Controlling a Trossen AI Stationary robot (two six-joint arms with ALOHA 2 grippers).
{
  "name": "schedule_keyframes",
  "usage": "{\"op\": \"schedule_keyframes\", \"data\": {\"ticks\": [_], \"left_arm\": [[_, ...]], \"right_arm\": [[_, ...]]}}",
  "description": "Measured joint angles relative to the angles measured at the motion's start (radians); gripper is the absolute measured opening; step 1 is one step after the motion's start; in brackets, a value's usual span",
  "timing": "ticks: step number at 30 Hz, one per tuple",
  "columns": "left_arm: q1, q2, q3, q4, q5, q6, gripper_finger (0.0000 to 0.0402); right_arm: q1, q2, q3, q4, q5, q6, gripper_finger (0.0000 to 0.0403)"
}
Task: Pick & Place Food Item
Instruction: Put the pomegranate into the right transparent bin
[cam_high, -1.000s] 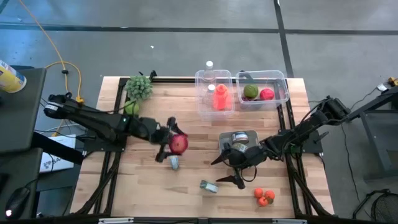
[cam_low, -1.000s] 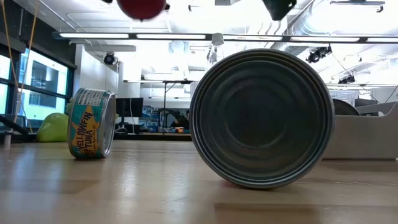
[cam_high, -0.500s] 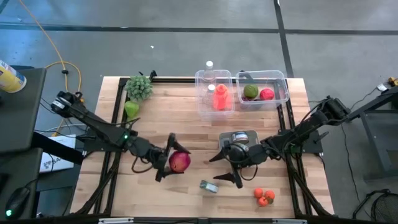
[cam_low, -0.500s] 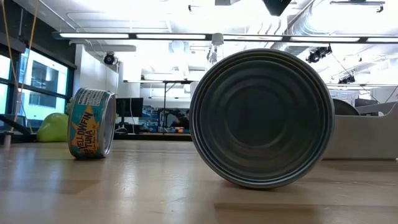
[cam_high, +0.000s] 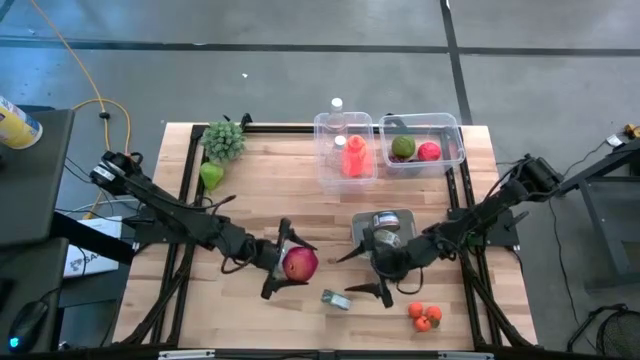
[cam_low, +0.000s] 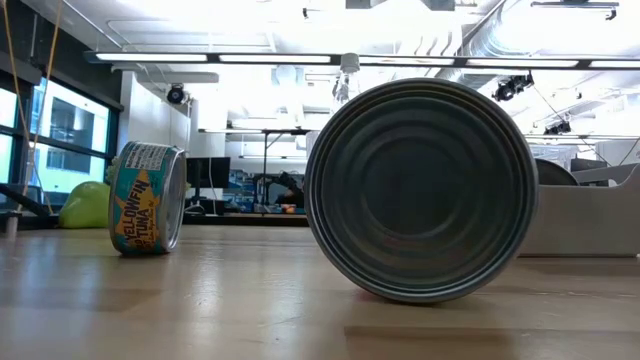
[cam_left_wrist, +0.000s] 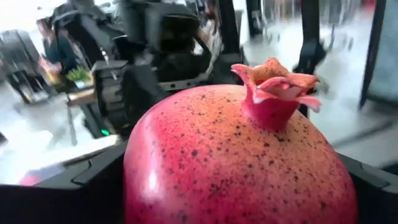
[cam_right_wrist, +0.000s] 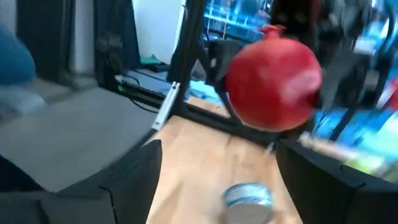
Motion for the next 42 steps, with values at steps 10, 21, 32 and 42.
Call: {"op": "schedule_keyframes", "data": {"ticks": [10,21,32,42], "left_arm": [[0.089,-0.002,0.0,0.048,0.113,-0.459,0.0369],[0.201,0.061,0.0,0.07,0.336,-0.614,0.0369],[0.227,0.067,0.0,0.088,0.353,-0.628,0.0369],[0.237,0.067,0.0,0.083,0.347,-0.628,0.0369]], "right_arm": [[0.063,0.0,0.0,0.059,0.057,-0.539,0.0275],[0.059,0.0,0.0,0.084,0.206,-0.52,0.0275],[0.047,0.0,0.0,0.102,0.244,-0.452,0.0275],[0.048,0.0,0.0,0.101,0.3,-0.388,0.0308]]}}
